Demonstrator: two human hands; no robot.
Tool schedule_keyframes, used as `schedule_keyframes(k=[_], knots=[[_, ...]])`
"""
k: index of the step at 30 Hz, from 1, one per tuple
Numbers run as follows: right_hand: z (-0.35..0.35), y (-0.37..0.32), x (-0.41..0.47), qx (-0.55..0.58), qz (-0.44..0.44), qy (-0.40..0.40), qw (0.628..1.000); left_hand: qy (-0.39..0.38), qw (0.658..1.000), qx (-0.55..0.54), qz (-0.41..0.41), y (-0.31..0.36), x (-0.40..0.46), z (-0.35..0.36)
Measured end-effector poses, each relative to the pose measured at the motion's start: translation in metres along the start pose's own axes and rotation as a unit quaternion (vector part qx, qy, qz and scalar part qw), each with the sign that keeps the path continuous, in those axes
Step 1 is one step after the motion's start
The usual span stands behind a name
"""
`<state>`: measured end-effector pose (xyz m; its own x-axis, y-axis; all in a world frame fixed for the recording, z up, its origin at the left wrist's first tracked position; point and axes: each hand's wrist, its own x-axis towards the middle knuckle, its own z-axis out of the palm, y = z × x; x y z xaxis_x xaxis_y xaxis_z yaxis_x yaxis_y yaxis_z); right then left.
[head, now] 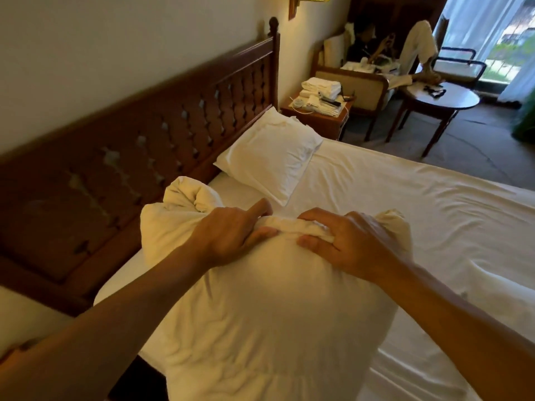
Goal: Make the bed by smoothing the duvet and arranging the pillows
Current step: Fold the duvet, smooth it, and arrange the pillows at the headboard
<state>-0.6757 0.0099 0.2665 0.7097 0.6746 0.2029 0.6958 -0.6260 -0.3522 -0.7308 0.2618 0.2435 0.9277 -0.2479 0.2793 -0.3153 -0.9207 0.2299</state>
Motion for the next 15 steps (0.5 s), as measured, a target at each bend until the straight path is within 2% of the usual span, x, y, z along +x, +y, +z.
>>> schedule_keyframes(k=[8, 15], knots=[[0.074, -0.076, 0.084, 0.058, 0.026, -0.004, 0.998, -0.053, 0.998, 0.029, 0.003, -0.124, -0.027, -0.043], [0.155, -0.069, 0.159, 0.149, 0.089, -0.017, 0.985, -0.157, 0.986, 0.055, 0.000, -0.215, 0.009, -0.024]])
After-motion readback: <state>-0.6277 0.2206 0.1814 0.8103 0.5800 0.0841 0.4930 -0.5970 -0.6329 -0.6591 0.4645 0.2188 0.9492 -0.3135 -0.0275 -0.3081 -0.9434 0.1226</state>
